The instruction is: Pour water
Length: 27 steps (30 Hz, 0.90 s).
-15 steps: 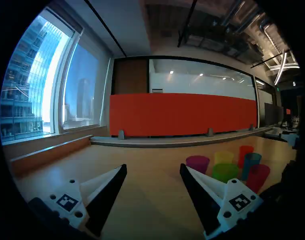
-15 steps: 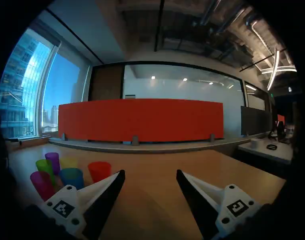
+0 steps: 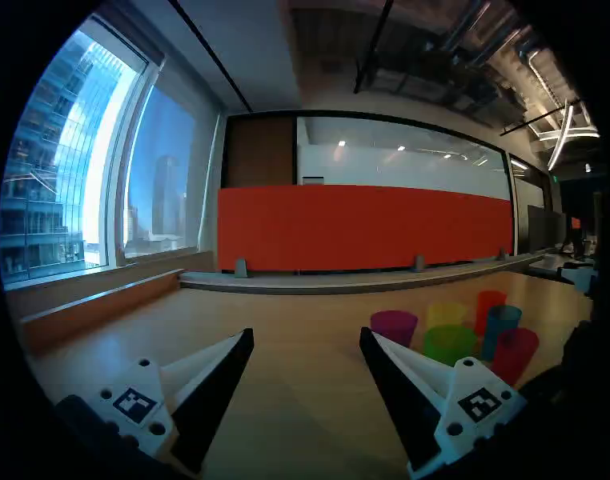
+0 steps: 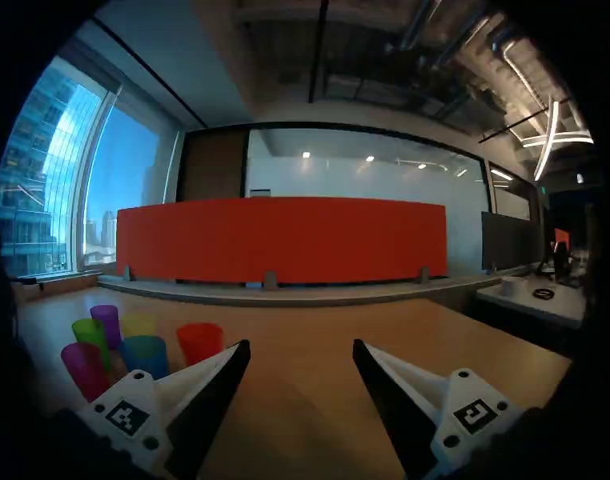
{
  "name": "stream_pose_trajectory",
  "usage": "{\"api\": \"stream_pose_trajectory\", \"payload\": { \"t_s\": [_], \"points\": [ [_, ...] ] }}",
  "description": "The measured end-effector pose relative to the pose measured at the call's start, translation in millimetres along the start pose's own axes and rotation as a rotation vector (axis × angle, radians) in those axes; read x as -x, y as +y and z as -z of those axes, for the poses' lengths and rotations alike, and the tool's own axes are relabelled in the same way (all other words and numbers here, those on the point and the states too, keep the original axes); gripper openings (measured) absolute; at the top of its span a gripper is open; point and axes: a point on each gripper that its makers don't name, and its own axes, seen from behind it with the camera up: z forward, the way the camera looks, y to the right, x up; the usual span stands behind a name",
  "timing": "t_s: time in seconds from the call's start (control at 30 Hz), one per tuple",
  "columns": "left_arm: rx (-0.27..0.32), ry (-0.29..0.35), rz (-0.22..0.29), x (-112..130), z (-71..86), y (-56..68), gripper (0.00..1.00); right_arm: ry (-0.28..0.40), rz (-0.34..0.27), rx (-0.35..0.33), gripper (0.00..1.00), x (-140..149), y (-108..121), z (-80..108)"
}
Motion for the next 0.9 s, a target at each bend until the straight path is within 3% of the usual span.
{"api": "stream_pose_trajectory", "payload": {
  "t_s": [0.2, 0.37, 0.6, 0.9],
  "points": [
    [0.013, 0.005, 0.003, -16, -1.7, 1.1, 0.98, -0.013, -0.037, -0.019, 0.99, -15, -3, 1.9],
    [0.021, 0.009, 0.006, -41, -4.3, 1.8, 0.98, -0.021, -0.018, -0.042, 0.99, -40, -6, 1.5],
    [0.068, 0.011, 0.053, -85, -9.2, 10.1, 0.98, -0.038, 0.004, -0.075, 0.99, -79, -11, -2.7],
    [0.108, 0.005, 0.052, -144, -16.8, 11.3, 0.99, -0.047, 0.035, -0.118, 0.99, -129, -21, -10.9]
  ]
}}
